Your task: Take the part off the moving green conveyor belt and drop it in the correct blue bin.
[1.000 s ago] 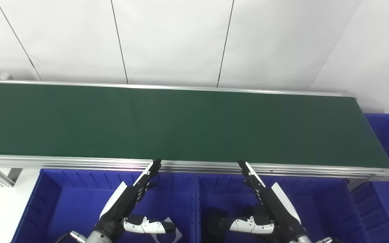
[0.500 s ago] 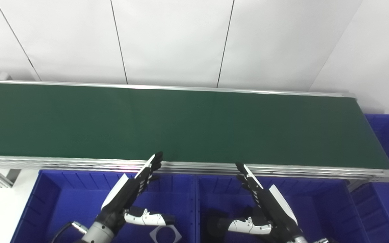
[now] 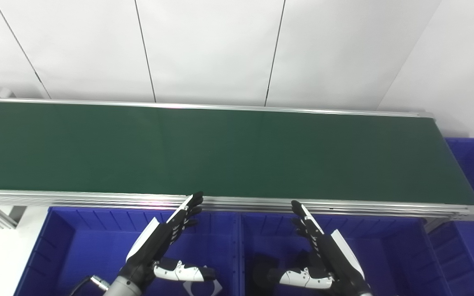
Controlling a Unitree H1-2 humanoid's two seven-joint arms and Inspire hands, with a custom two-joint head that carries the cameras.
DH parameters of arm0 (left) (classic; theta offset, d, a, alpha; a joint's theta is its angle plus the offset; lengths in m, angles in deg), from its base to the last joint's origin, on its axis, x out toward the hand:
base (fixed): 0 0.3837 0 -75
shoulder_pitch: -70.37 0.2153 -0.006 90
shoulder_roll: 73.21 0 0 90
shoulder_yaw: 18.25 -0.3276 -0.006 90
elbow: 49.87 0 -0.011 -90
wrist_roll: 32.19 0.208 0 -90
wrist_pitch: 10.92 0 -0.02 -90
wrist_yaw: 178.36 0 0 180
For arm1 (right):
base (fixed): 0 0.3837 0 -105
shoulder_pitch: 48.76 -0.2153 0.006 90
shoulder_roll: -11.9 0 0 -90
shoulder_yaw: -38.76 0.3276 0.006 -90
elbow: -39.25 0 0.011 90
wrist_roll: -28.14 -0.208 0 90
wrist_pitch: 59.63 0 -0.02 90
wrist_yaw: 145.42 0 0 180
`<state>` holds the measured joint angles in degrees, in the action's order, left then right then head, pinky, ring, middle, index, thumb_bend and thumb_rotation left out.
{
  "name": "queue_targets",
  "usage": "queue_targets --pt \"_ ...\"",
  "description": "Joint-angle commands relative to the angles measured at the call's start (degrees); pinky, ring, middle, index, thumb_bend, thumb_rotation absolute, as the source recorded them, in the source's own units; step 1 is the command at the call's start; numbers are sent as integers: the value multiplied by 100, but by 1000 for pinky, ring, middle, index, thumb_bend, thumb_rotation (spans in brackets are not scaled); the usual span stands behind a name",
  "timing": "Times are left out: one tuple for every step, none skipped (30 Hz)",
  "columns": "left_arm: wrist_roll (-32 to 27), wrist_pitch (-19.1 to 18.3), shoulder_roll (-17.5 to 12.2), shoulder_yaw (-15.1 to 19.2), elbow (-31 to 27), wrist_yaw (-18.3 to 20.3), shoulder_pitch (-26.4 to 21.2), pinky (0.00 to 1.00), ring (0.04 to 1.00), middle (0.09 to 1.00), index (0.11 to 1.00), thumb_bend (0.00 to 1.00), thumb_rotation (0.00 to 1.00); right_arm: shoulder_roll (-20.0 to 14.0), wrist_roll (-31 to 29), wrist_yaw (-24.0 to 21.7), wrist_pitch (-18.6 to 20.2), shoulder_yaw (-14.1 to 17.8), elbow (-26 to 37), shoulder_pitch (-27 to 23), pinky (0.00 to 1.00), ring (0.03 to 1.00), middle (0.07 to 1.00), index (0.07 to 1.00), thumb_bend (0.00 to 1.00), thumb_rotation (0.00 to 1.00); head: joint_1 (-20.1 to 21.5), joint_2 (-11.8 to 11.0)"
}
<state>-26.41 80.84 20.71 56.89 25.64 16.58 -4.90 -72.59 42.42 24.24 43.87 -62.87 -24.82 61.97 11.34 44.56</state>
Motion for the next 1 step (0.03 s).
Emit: queue_targets --pt "29 273 24 5 -121 -57 -21 893 947 979 974 906 339 22 -31 54 -286 -13 135 -14 927 946 980 1000 861 282 8 -14"
